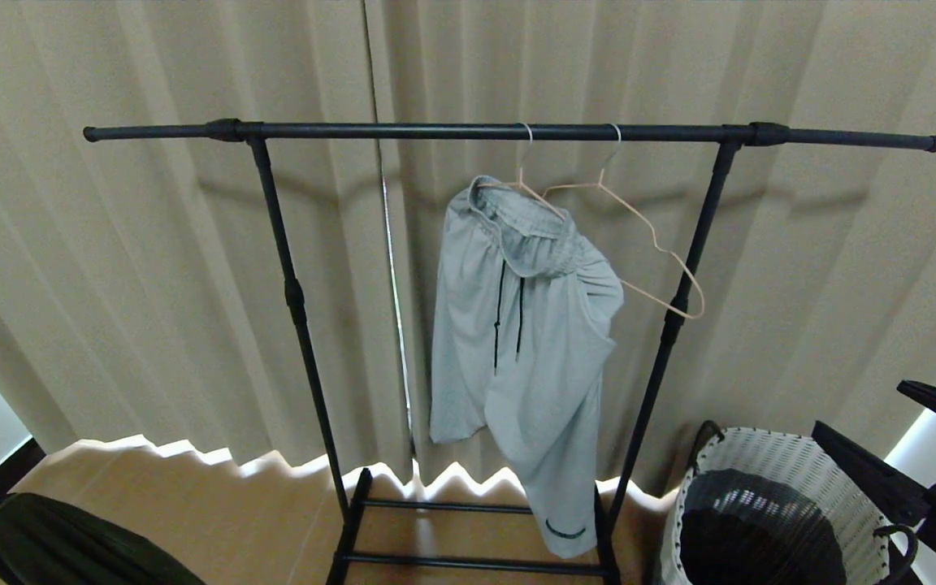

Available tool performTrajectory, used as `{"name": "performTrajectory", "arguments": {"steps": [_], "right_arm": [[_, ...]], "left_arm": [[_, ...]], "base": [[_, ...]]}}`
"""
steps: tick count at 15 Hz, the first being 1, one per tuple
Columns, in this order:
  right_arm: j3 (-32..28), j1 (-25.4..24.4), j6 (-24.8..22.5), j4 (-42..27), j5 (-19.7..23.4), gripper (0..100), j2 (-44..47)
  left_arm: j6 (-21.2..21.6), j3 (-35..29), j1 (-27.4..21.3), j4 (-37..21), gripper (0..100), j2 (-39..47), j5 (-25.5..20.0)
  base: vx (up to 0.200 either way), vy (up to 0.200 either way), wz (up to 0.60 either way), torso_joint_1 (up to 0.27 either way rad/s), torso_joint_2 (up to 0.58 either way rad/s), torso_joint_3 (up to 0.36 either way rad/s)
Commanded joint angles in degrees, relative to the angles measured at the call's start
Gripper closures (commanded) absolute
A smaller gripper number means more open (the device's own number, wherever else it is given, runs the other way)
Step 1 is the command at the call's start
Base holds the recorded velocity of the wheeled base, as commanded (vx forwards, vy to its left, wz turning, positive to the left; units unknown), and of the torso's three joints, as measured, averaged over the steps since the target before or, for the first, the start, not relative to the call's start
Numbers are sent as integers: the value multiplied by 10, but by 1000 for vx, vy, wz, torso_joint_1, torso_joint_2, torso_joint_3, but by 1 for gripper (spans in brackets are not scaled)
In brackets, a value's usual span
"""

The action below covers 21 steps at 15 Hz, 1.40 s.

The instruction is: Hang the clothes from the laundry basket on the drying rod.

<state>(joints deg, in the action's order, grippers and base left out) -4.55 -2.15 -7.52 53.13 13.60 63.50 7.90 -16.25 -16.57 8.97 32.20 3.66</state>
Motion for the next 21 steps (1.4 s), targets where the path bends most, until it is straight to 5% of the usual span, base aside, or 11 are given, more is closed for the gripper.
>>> {"name": "performTrajectory", "arguments": {"steps": [1,10,17,21], "right_arm": [[1,-1,1,2,1,0,-1],[19,-1,-32,-52,-1,0,-73],[-47,-1,-36,-225,-1,0,-54],[-85,-1,-61,-233,-2,0,7]], "left_arm": [[0,3,0,0,100,2,0],[-1,-3,0,4,100,1,0],[-1,0,0,3,100,1,0],[-1,3,0,3,100,1,0]], "base": [[0,0,0,198,-510,-320],[0,0,0,218,-521,-306],[200,0,0,32,-74,-39],[200,0,0,13,2,0]]}}
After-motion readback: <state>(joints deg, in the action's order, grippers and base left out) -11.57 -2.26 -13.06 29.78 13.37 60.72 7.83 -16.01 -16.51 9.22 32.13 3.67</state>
